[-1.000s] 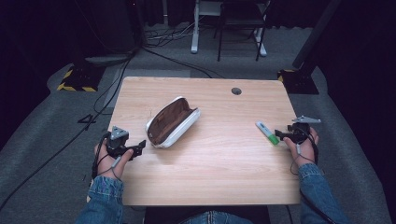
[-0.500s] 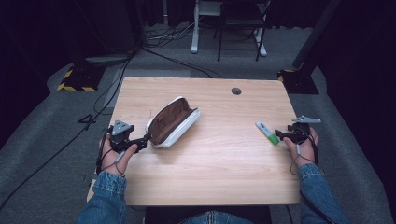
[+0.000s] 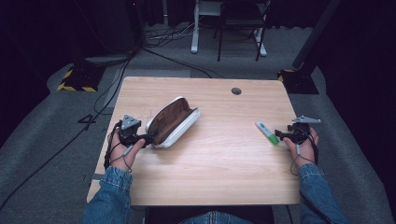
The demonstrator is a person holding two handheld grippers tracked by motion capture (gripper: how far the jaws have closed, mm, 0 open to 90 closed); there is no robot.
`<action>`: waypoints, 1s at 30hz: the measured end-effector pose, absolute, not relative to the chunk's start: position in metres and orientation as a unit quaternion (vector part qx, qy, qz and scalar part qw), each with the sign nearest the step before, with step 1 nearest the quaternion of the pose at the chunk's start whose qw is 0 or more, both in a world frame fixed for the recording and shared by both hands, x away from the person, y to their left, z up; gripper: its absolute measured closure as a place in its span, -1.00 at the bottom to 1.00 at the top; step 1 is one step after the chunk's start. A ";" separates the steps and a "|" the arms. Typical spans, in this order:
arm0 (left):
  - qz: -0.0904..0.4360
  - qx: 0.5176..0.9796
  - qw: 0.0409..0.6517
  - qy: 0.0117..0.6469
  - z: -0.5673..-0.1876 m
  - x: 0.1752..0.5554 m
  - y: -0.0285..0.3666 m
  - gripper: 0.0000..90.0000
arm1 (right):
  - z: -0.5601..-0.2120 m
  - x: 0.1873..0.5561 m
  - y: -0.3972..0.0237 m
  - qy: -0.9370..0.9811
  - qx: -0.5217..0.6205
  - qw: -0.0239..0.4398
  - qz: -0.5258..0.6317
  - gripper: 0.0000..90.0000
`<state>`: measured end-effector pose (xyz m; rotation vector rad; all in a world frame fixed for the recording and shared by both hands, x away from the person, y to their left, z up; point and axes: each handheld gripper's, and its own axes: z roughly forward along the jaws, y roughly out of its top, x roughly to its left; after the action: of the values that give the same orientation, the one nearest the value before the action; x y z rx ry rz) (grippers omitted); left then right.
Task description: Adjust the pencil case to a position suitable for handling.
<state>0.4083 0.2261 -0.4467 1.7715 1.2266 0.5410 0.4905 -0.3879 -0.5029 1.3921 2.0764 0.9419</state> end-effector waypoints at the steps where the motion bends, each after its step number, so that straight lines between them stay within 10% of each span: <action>1: 0.219 0.714 0.444 0.495 -0.447 0.410 0.226 -0.53 | -0.503 0.491 -0.388 0.756 0.507 0.233 0.343 -0.37; 30: 0.194 0.726 0.429 0.501 -0.472 0.448 0.215 -0.20 | -0.503 0.490 -0.388 0.755 0.508 0.232 0.344 -0.35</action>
<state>0.4477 0.2149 -0.4716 1.8127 1.2518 0.4841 0.4905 -0.3882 -0.5030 1.3961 2.0751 0.9459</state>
